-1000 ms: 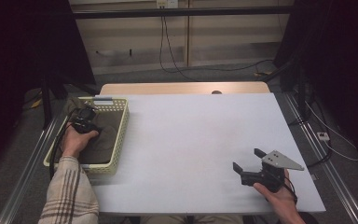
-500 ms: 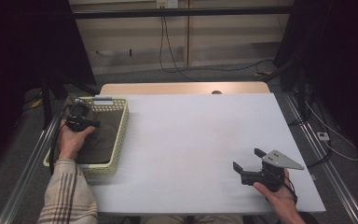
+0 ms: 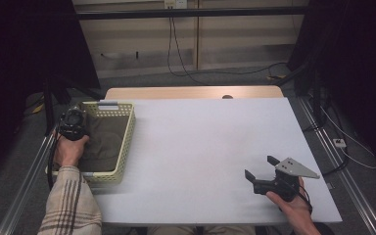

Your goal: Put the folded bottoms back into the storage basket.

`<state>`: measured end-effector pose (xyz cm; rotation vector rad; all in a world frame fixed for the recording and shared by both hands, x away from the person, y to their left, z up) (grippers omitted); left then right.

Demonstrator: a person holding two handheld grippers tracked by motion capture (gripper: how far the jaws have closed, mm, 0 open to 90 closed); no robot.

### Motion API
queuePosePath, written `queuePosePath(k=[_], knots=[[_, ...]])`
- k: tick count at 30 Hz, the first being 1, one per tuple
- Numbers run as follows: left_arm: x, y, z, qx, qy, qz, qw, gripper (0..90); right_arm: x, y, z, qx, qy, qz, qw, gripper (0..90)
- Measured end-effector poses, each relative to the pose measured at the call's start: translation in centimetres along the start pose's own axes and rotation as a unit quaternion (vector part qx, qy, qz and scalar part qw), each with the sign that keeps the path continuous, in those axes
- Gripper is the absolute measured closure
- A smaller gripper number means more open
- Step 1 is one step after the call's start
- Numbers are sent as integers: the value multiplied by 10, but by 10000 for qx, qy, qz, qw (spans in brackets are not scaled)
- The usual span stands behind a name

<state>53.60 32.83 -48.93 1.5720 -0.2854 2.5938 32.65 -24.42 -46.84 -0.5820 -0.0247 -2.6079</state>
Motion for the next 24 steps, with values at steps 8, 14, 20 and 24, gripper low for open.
queuePosePath(k=[8,14,20,24], knots=[[-10,4,-1,-142,-334,-214,9991,900,1,0,0,20,3,-6,10000,45],[-13,5,3,-12,-230,-456,9987,900,1,0,0,27,-4,-1,10000,45],[-13,9,4,-24,-145,-499,9986,900,0,1,0,6,-18,12,10000,47],[-11,8,5,-64,-141,-376,9992,900,0,1,0,7,-3,30,10000,48]])
Point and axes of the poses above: each handheld gripper's, and its own axes: x roughly backward along the jaws, z roughly out of its top, y roughly to its right, the point moved 7 cm from there along -x, roughly forward along the jaws, and after that the axes turned 1 degree about z, right-handed, at the moved point
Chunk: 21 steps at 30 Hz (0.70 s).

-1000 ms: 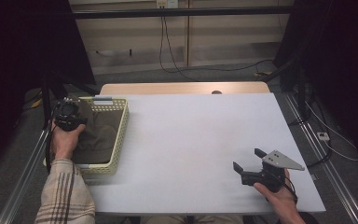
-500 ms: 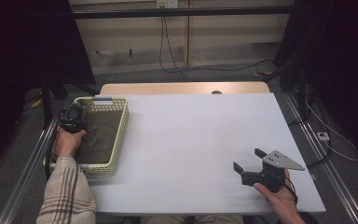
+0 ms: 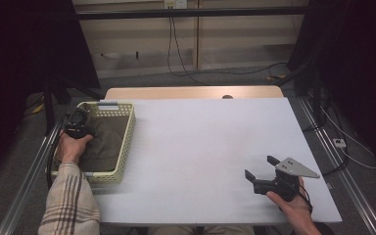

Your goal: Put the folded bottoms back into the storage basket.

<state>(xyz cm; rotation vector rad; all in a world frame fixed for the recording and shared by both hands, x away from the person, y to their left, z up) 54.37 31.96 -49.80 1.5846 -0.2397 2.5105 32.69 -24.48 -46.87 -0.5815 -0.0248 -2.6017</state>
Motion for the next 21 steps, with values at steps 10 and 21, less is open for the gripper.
queuePosePath(k=[10,21], knots=[[19,11,14,-365,760,-172,9963,825,2,1,0,-29,31,-14,10000,48],[58,18,22,-426,1803,-341,9821,580,4,2,0,-60,54,-44,10000,48]])
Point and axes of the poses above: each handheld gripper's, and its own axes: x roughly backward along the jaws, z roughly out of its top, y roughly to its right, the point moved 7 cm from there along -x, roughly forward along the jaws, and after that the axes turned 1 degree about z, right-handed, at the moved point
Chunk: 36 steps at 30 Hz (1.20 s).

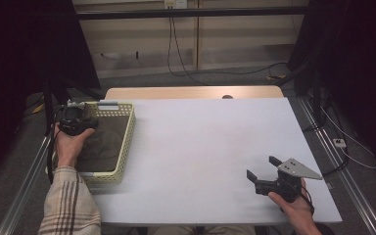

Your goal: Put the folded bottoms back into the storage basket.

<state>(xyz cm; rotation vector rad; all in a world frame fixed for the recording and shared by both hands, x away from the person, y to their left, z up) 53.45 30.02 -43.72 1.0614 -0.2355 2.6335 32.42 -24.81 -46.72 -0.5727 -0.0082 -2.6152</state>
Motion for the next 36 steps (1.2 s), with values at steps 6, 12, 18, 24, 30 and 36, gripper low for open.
queuePosePath(k=[6,12,18,24,30,36], knots=[[17,6,8,209,441,-112,9987,364,-1,-1,0,37,-12,7,10000,48],[28,0,12,313,789,35,9964,225,-1,0,0,13,-20,-9,10000,48],[38,-2,16,418,981,-175,9941,111,-1,-1,0,26,-14,-18,10000,48],[40,-2,16,507,1014,-286,9931,54,-1,-1,0,19,-7,-32,10000,48],[46,1,17,345,1290,-92,9910,51,0,0,1,5,8,-56,10000,47],[51,9,14,15,1262,-39,9920,50,0,0,1,-10,23,-62,10000,47]])
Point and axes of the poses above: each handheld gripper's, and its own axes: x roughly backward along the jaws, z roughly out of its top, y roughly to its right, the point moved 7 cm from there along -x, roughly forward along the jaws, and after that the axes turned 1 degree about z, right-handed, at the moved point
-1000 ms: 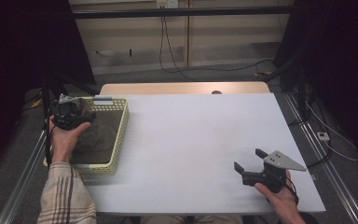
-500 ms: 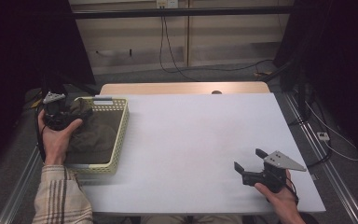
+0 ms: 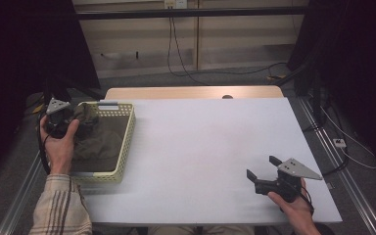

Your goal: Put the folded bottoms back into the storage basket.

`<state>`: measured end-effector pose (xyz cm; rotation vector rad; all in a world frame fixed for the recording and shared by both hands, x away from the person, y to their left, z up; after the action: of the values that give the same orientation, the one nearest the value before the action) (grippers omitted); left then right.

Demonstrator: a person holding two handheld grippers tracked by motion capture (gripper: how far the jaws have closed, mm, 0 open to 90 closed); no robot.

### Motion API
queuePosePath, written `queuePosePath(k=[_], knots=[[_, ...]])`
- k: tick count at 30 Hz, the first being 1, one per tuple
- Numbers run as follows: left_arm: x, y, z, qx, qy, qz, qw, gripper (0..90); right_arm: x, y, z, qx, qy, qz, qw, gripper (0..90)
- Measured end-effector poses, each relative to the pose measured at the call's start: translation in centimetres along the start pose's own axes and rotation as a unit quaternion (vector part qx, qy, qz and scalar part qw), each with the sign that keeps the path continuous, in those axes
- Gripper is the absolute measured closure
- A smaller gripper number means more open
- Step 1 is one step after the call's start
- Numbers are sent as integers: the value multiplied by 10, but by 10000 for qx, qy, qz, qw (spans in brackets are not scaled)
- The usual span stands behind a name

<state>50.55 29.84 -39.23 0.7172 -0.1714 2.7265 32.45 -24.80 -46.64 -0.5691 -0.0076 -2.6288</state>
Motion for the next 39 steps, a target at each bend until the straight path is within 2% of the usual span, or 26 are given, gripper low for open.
queuePosePath(k=[3,5,7,13,24,28,31,36,38,39], knots=[[4,4,-1,-39,-6,-29,10000,70,0,0,0,13,11,5,10000,47],[7,8,-3,-21,-11,-178,9998,68,0,0,0,17,13,17,10000,47],[10,10,-4,-124,-36,-118,9998,67,0,0,0,20,16,17,10000,47],[21,15,-6,-244,5,-169,9996,64,0,0,1,18,30,5,10000,47],[37,16,-11,-207,86,-143,9996,62,0,-1,1,26,29,4,10000,47],[43,18,-13,-263,121,-124,9995,60,0,-1,1,32,28,0,10000,47],[49,20,-14,-390,215,-88,9990,57,0,-1,1,30,29,-5,10000,47],[57,25,-18,-314,199,-137,9992,57,0,-1,1,39,24,-7,10000,47],[62,30,-19,-169,144,-374,9991,62,0,-1,1,43,24,-7,10000,47],[64,31,-19,-161,176,-390,9990,63,0,-1,1,34,20,-4,10000,47]])
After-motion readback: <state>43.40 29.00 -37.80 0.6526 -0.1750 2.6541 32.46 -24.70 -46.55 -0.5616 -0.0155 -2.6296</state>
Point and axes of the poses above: each handheld gripper's, and its own axes: x roughly backward along the jaws, z roughly out of its top, y roughly to its right, the point moved 7 cm from there along -x, roughly forward along the jaws, and after that the axes turned 1 degree about z, right-handed, at the moved point
